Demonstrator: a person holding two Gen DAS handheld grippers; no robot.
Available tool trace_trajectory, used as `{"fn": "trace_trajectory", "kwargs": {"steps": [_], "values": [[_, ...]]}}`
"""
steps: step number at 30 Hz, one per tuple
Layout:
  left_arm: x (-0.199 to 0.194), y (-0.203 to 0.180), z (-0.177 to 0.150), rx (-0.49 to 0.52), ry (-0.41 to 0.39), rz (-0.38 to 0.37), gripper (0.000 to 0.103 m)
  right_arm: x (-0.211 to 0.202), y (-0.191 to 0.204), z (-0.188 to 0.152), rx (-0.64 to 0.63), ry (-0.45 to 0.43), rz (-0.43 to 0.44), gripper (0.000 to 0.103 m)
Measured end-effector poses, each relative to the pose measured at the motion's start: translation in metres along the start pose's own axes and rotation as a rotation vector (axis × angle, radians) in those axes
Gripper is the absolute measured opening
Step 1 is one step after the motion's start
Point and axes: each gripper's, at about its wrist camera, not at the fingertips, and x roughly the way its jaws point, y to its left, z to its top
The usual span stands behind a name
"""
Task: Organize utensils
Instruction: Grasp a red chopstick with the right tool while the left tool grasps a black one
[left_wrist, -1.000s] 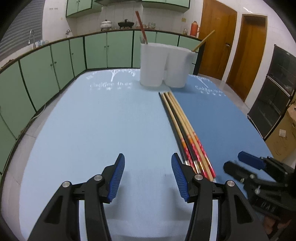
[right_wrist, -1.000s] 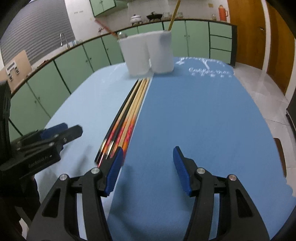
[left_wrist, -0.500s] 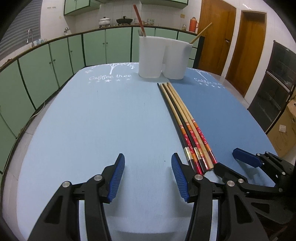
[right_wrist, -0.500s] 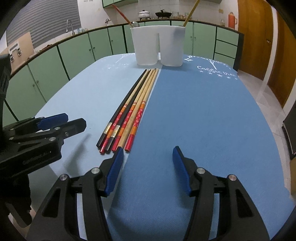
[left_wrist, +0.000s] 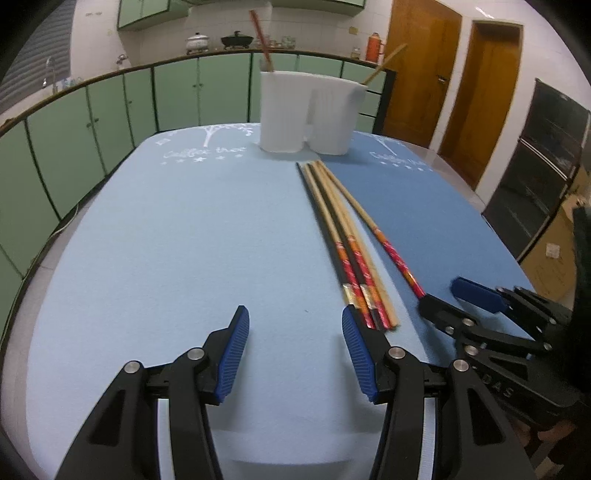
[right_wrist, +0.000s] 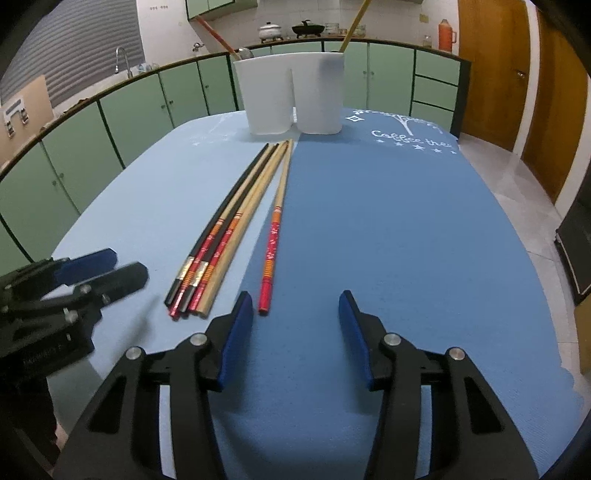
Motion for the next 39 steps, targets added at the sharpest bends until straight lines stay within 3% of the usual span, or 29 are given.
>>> {"fn": "trace_trajectory", "kwargs": {"steps": [11, 30, 33, 35, 39], "values": [[0.009, -0.013, 0.0, 0.018, 0.022, -0.034, 0.052, 0.0, -0.002, 0.001, 0.02, -0.005, 0.021, 0.047], [0.012, -0.005, -0.003, 0.012, 0.017, 0.011, 0.053, 0.0, -0.003, 0.0, 0.023, -0.02, 0.028, 0.047], [0.013, -0.01, -0.003, 0.02, 0.011, 0.014, 0.05, 0.001, 0.0, -0.001, 0.007, -0.028, 0.028, 0.04], [0.014, -0.012, -0.004, 0.02, 0.005, 0.01, 0.042, 0.002, 0.002, -0.002, -0.004, -0.037, 0.023, 0.033], [0.015, -0.015, -0.007, 0.023, -0.017, 0.013, 0.028, 0.003, 0.006, -0.003, -0.023, -0.049, 0.039, 0.011]]}}
